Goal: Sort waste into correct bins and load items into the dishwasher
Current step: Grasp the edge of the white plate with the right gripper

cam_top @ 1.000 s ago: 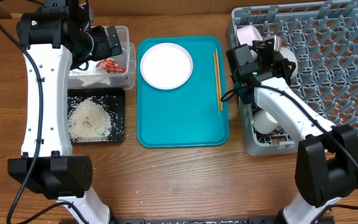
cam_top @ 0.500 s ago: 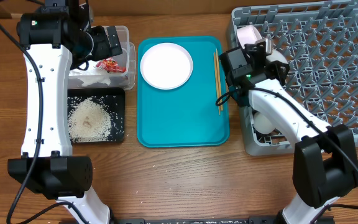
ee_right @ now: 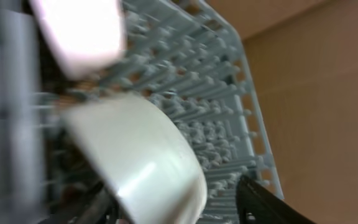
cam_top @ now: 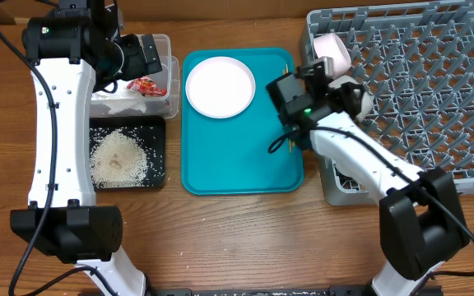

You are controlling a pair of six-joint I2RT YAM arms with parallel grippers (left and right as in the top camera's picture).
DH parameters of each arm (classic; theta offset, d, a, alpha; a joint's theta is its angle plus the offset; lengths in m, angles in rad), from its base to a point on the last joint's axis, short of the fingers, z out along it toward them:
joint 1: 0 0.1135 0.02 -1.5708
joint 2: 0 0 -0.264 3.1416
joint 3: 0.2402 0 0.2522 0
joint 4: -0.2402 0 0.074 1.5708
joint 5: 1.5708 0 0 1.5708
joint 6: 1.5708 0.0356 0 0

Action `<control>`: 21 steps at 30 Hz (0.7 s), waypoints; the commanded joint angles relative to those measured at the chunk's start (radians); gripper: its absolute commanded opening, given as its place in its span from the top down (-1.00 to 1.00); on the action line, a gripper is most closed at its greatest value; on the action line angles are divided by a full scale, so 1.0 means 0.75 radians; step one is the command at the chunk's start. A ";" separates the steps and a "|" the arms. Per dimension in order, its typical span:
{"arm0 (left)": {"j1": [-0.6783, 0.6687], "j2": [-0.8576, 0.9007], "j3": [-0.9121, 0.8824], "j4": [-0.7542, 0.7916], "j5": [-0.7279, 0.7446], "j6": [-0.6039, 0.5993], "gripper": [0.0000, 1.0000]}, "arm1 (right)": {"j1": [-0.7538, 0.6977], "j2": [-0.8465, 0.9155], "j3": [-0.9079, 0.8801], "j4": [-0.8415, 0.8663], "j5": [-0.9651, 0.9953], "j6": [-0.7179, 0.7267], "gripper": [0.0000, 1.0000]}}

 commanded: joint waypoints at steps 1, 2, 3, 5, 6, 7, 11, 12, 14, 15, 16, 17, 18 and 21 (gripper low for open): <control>-0.003 -0.006 0.025 0.001 -0.009 0.011 -1.00 | 0.038 -0.006 0.092 0.009 -0.174 0.008 -0.32; -0.003 -0.006 0.025 0.001 -0.009 0.011 -1.00 | 0.041 -0.010 0.119 0.005 -0.248 0.007 -0.35; -0.003 -0.006 0.025 0.001 -0.009 0.011 -1.00 | 0.041 -0.014 0.152 -0.002 -0.331 0.008 -0.35; -0.003 -0.006 0.025 0.001 -0.009 0.011 -1.00 | 0.041 -0.019 0.232 -0.026 -0.547 0.008 -0.37; -0.003 -0.006 0.025 0.001 -0.009 0.011 -1.00 | 0.038 -0.020 0.271 -0.033 -0.652 0.008 -0.40; -0.003 -0.006 0.025 0.001 -0.009 0.012 -1.00 | 0.033 -0.020 0.311 -0.036 -0.779 0.008 -0.48; -0.003 -0.006 0.025 0.001 -0.009 0.011 -1.00 | 0.019 -0.020 0.398 0.027 -1.298 0.008 -1.00; -0.003 -0.006 0.025 0.001 -0.009 0.011 -1.00 | 0.019 -0.020 0.399 0.054 -1.432 0.008 -1.00; -0.003 -0.006 0.025 0.001 -0.009 0.012 -1.00 | 0.020 -0.018 0.398 0.091 -1.628 0.019 -1.00; -0.003 -0.006 0.025 0.001 -0.009 0.011 -1.00 | 0.020 -0.014 0.396 0.115 -1.690 0.051 -1.00; -0.003 -0.006 0.025 0.001 -0.009 0.011 -0.99 | 0.019 -0.008 0.390 0.144 -1.706 0.130 -1.00; -0.003 -0.006 0.025 0.001 -0.009 0.011 -1.00 | 0.019 0.002 0.384 0.169 -1.696 0.213 -1.00; -0.003 -0.006 0.025 0.001 -0.009 0.011 -1.00 | 0.017 0.013 0.380 0.191 -1.667 0.298 -0.92; -0.003 -0.006 0.025 0.001 -0.009 0.011 -1.00 | 0.016 0.081 0.376 0.208 -1.432 0.661 -0.60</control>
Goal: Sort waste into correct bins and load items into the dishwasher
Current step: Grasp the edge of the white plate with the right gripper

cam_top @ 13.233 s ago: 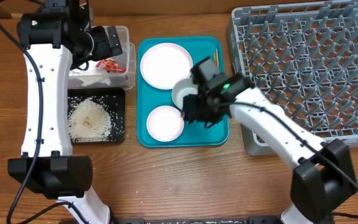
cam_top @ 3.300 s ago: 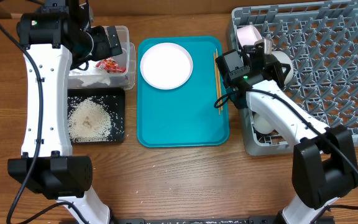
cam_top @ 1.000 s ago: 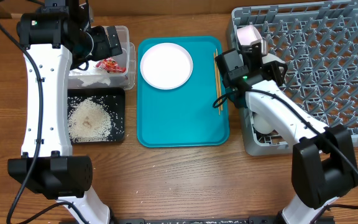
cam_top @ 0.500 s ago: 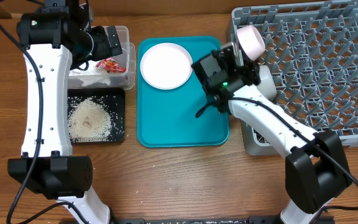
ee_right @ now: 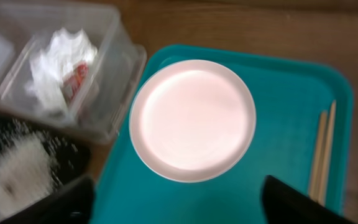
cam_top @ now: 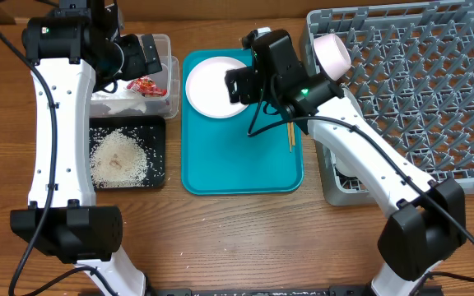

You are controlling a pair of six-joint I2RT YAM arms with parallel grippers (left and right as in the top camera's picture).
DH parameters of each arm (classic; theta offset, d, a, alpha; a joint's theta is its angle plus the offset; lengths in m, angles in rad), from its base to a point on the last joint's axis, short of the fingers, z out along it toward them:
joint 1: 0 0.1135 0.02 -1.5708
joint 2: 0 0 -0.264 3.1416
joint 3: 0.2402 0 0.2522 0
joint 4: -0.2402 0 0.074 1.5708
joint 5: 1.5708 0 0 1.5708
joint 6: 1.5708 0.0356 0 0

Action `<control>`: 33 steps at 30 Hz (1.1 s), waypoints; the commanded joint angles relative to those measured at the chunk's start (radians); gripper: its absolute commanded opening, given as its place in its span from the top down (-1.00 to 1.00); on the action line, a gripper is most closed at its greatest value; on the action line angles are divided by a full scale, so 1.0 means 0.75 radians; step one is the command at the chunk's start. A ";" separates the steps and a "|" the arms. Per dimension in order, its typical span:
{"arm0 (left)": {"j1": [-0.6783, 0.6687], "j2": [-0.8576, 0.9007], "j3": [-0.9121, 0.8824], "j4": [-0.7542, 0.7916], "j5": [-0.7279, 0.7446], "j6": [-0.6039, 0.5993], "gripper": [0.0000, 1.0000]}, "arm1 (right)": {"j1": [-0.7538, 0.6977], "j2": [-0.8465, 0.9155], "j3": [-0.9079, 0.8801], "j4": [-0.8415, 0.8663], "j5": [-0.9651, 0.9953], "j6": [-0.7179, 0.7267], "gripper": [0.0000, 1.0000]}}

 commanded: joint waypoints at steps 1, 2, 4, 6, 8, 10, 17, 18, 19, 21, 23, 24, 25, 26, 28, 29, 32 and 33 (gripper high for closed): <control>-0.003 -0.006 0.025 0.001 -0.009 0.011 -1.00 | -0.010 0.097 0.000 0.003 0.133 0.489 -0.54; -0.003 -0.006 0.025 0.001 -0.009 0.011 -1.00 | -0.010 0.126 0.000 0.007 0.174 0.565 -0.47; -0.003 -0.006 0.025 0.001 -0.009 0.012 -1.00 | -0.010 0.192 0.000 0.038 0.202 0.656 -0.34; -0.003 -0.006 0.025 0.001 -0.009 0.011 -1.00 | -0.010 0.253 0.000 0.072 0.200 0.697 -0.24; -0.003 -0.006 0.025 0.001 -0.009 0.011 -1.00 | -0.010 0.305 0.000 0.097 0.181 0.705 -0.18; -0.003 -0.006 0.025 0.001 -0.009 0.011 -1.00 | -0.010 0.342 0.000 0.093 0.180 0.731 -0.11; -0.003 -0.006 0.025 0.001 -0.009 0.011 -1.00 | -0.009 0.441 0.000 0.097 0.177 0.735 0.12; -0.003 -0.006 0.025 0.001 -0.009 0.011 -1.00 | -0.009 0.458 0.000 0.103 0.177 0.735 0.14; -0.003 -0.006 0.025 0.001 -0.009 0.011 -1.00 | -0.009 0.476 0.000 0.111 0.176 0.735 0.17; -0.003 -0.006 0.025 0.001 -0.009 0.011 -1.00 | -0.009 0.503 0.000 0.117 0.175 0.735 0.21; -0.003 -0.006 0.025 0.001 -0.009 0.011 -1.00 | -0.007 0.523 0.000 0.116 0.171 0.735 0.23; -0.003 -0.006 0.025 0.001 -0.009 0.012 -1.00 | -0.007 0.531 0.000 0.115 0.170 0.735 0.24; -0.003 -0.006 0.025 0.001 -0.009 0.011 -1.00 | -0.008 0.532 0.000 0.112 0.165 0.734 0.28; -0.003 -0.006 0.025 0.001 -0.009 0.011 -1.00 | -0.008 0.532 0.000 0.103 0.165 0.734 0.31; -0.003 -0.006 0.025 0.001 -0.009 0.011 -1.00 | -0.008 0.530 0.000 0.086 0.165 0.734 0.45; -0.003 -0.006 0.025 0.001 -0.009 0.012 -1.00 | -0.010 0.528 0.001 0.077 0.161 0.733 0.53; -0.003 -0.006 0.025 0.001 -0.009 0.011 -0.99 | -0.031 0.503 0.002 0.039 0.141 0.727 0.89; -0.003 -0.006 0.025 0.001 -0.009 0.012 -1.00 | -0.040 0.487 0.005 0.026 0.138 0.716 0.92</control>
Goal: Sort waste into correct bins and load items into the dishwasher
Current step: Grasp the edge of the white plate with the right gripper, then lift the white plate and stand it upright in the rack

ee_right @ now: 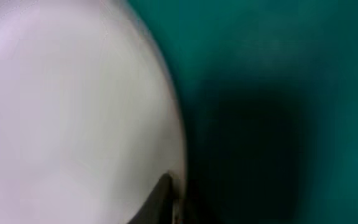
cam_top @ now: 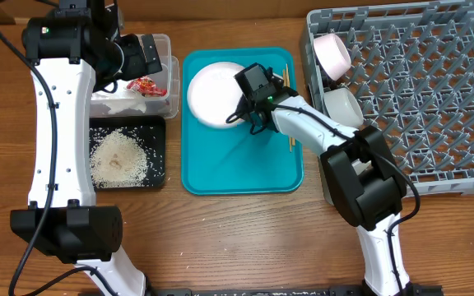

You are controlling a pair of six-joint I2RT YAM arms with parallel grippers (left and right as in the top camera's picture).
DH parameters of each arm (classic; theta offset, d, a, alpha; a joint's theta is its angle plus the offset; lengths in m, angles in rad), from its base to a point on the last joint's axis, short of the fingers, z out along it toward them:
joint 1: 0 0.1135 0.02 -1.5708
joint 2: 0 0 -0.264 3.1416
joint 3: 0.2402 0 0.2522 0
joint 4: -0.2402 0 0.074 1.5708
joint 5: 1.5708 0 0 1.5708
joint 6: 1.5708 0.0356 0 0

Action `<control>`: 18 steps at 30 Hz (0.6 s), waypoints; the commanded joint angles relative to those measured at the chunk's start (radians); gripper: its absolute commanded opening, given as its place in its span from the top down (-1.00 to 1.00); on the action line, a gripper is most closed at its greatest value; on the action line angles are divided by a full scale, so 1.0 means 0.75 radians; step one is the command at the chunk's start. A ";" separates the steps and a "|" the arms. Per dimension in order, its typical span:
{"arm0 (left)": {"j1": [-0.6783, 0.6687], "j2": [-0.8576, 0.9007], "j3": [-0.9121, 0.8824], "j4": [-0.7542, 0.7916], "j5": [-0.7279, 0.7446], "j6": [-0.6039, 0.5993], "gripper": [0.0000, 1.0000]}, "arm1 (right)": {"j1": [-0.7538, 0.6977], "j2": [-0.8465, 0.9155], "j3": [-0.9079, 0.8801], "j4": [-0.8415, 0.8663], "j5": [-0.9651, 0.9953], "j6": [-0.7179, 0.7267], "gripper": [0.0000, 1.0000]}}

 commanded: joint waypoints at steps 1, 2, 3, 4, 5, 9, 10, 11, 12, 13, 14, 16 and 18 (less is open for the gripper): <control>-0.003 -0.006 0.025 0.001 -0.009 0.011 -0.99 | -0.039 -0.041 0.007 -0.043 -0.009 -0.040 0.93; -0.003 -0.006 0.025 0.001 -0.009 0.012 -1.00 | -0.051 -0.066 0.009 -0.048 -0.011 -0.071 0.93; -0.003 -0.006 0.025 0.001 -0.009 0.012 -1.00 | -0.065 -0.099 0.013 -0.053 -0.014 -0.113 0.93; -0.003 -0.006 0.025 0.001 -0.009 0.011 -1.00 | -0.078 -0.137 0.016 -0.052 -0.014 -0.156 0.93; -0.003 -0.006 0.025 0.001 -0.009 0.011 -1.00 | -0.091 -0.170 0.020 -0.052 -0.013 -0.203 0.93; -0.003 -0.006 0.025 0.001 -0.009 0.011 -1.00 | -0.159 -0.364 0.031 -0.079 0.020 -0.360 0.92; -0.003 -0.006 0.025 0.001 -0.009 0.011 -0.99 | -0.183 -0.429 0.031 -0.092 0.068 -0.380 0.92; -0.003 -0.006 0.025 0.001 -0.009 0.011 -1.00 | -0.203 -0.484 0.031 -0.100 0.113 -0.406 0.93; -0.003 -0.006 0.025 0.001 -0.009 0.011 -1.00 | -0.223 -0.542 0.031 -0.108 0.161 -0.441 0.93; -0.003 -0.006 0.025 0.001 -0.009 0.011 -1.00 | -0.248 -0.617 0.031 -0.113 0.214 -0.521 0.93; -0.003 -0.006 0.025 0.001 -0.009 0.011 -1.00 | -0.264 -0.663 0.031 -0.116 0.237 -0.612 0.93; -0.003 -0.006 0.025 0.001 -0.009 0.011 -1.00 | -0.302 -0.777 0.031 -0.136 0.332 -0.880 0.93; -0.003 -0.006 0.025 0.001 -0.009 0.011 -1.00 | -0.328 -0.848 0.031 -0.158 0.486 -1.017 0.93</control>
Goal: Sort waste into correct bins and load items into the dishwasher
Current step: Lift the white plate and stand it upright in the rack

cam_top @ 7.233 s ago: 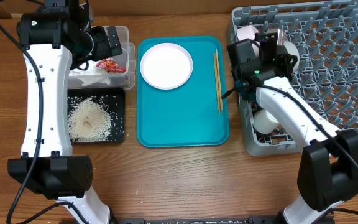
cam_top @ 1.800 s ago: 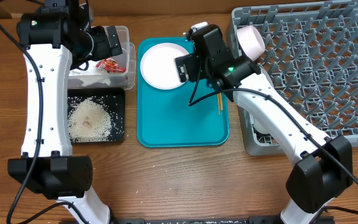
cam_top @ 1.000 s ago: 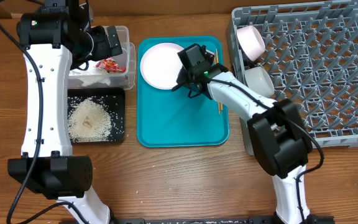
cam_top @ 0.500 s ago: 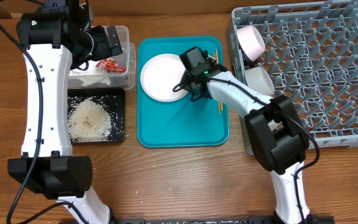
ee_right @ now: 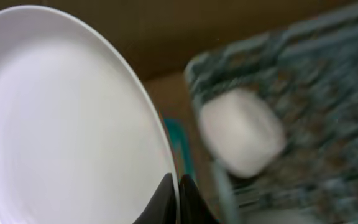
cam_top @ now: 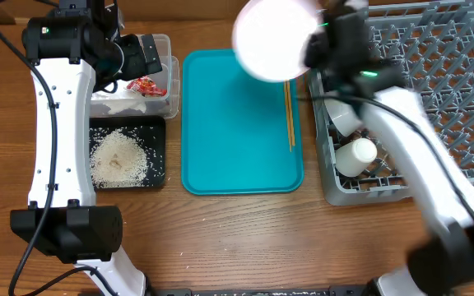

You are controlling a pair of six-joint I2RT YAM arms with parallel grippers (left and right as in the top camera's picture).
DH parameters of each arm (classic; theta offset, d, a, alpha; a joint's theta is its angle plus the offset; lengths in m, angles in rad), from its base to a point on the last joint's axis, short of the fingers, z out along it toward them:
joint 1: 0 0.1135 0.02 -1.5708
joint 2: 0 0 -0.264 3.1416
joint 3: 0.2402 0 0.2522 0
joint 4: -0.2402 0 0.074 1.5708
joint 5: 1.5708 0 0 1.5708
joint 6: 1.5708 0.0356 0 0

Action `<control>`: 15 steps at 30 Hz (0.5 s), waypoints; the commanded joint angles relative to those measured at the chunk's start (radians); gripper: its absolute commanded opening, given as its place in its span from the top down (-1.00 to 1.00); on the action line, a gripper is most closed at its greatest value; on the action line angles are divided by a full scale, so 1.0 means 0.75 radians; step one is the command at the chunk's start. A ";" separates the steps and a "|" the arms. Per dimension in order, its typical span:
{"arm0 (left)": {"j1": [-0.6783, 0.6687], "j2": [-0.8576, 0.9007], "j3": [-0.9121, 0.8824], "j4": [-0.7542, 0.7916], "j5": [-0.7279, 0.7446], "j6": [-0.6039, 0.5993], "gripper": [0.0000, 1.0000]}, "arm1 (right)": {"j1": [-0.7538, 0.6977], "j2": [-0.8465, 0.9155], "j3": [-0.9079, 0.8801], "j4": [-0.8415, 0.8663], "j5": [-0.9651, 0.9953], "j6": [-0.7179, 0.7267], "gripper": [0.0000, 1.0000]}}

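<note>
My right gripper [cam_top: 309,48] is shut on the rim of a white plate [cam_top: 275,37], held high over the far right corner of the teal tray [cam_top: 229,140]. In the right wrist view the plate [ee_right: 67,118] fills the left half, with the black fingertips [ee_right: 166,199] pinching its edge. Blurred beyond it is the grey dishwasher rack [ee_right: 316,81] with a pale cup [ee_right: 244,130] in it. A pair of wooden chopsticks [cam_top: 289,115] lies along the tray's right side. My left gripper [cam_top: 153,56] hangs over the clear bin [cam_top: 167,86]; its fingers do not show clearly.
The grey rack [cam_top: 434,82] at the right holds white cups [cam_top: 356,152] near its left edge. The clear bin has crumpled white and red waste [cam_top: 142,86]. A black tray [cam_top: 156,168] with a heap of rice lies in front of it.
The plate has left the tray: my right gripper, then down at its rim on the tray, now holds it raised near the rack's left edge. The left arm has not moved.
My right gripper was first at the rack's left edge, by two cups. Then it stood open above the plate on the tray. Then it was low at the plate's right rim. Now it grips the plate, lifted beside the rack.
</note>
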 commanded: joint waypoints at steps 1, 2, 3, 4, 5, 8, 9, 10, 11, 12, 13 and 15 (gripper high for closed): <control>-0.003 -0.006 0.025 0.001 -0.009 0.011 -1.00 | -0.038 -0.140 0.023 -0.024 0.364 -0.407 0.92; -0.003 -0.006 0.025 0.001 -0.009 0.011 -0.99 | -0.056 -0.158 0.023 -0.026 0.483 -0.457 0.92; -0.003 -0.006 0.025 0.001 -0.009 0.011 -1.00 | -0.078 -0.164 0.023 -0.025 0.595 -0.523 0.92; -0.003 -0.006 0.025 0.001 -0.009 0.012 -1.00 | -0.090 -0.164 0.023 -0.025 0.648 -0.569 0.92; -0.003 -0.006 0.025 0.001 -0.009 0.011 -1.00 | -0.110 -0.160 0.017 -0.017 0.693 -0.633 0.92; -0.003 -0.006 0.025 0.001 -0.009 0.011 -1.00 | -0.170 -0.126 -0.017 0.024 0.729 -0.751 0.92; -0.003 -0.006 0.025 0.001 -0.009 0.011 -1.00 | -0.188 -0.110 -0.027 0.041 0.746 -0.774 0.92; -0.003 -0.006 0.025 0.001 -0.009 0.011 -1.00 | -0.205 -0.088 -0.039 0.067 0.773 -0.792 0.92; -0.003 -0.006 0.025 0.001 -0.009 0.011 -1.00 | -0.222 -0.062 -0.053 0.101 0.807 -0.821 0.92; -0.003 -0.006 0.025 0.001 -0.009 0.011 -0.99 | -0.232 -0.037 -0.068 0.136 0.832 -0.850 0.92; -0.003 -0.006 0.025 0.001 -0.009 0.011 -1.00 | -0.244 -0.003 -0.087 0.185 0.855 -0.896 0.92; -0.003 -0.006 0.025 0.001 -0.009 0.011 -1.00 | -0.254 0.061 -0.100 0.243 0.880 -0.963 0.92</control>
